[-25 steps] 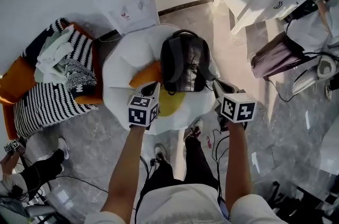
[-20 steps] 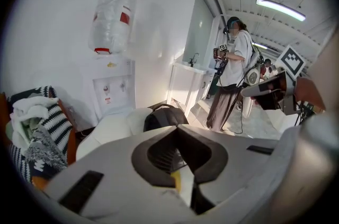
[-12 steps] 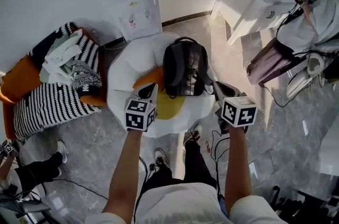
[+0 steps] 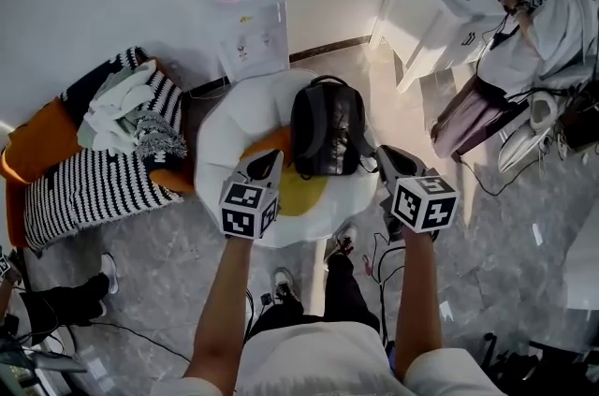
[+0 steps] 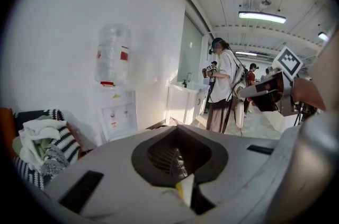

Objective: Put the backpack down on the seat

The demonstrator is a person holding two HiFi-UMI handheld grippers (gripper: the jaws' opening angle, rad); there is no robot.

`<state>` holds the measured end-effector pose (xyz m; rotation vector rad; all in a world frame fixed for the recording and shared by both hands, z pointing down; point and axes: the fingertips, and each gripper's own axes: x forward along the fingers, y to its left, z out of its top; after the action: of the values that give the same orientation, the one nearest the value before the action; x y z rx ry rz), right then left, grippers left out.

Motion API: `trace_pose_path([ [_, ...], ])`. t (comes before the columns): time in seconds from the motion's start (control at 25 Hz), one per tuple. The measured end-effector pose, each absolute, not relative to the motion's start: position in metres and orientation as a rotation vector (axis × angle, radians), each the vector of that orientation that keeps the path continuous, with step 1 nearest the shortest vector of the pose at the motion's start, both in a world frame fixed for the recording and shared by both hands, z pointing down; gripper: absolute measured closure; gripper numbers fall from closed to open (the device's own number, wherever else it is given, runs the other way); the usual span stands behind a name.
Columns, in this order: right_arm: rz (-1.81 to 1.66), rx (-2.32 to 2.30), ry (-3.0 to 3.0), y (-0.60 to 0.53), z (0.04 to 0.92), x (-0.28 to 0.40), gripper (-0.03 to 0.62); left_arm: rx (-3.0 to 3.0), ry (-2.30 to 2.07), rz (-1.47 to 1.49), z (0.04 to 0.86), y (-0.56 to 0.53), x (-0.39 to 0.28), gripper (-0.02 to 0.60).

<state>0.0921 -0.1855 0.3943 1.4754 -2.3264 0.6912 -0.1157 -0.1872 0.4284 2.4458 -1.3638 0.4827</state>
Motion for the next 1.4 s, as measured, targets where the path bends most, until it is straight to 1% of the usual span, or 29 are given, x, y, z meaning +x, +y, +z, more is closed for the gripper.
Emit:
trace_pose_path([
  [0.44, 0.631, 1.535, -2.414, -0.146, 0.335, 0.071, 0.591, 2.526, -1.389, 0.356, 0.364, -0.153, -0.126, 0.588],
  [0.84, 0.591, 1.586, -2.455, -0.105, 0.3, 0.062, 0.591, 2.588, -1.385, 0.215, 0.31, -0.111, -0.134, 0.589],
  [1.0, 0.608, 1.552, -2.548, -0.082, 0.281, 0.051, 0.591, 2.624, -1.331, 0.222, 0.299, -0.089, -0.131, 0.589],
  [1.4, 0.435, 1.532, -2.543, -0.048, 0.252, 0.035, 0.591, 2.726, -1.375, 0.241, 0.263, -0.053, -0.148, 0.589],
])
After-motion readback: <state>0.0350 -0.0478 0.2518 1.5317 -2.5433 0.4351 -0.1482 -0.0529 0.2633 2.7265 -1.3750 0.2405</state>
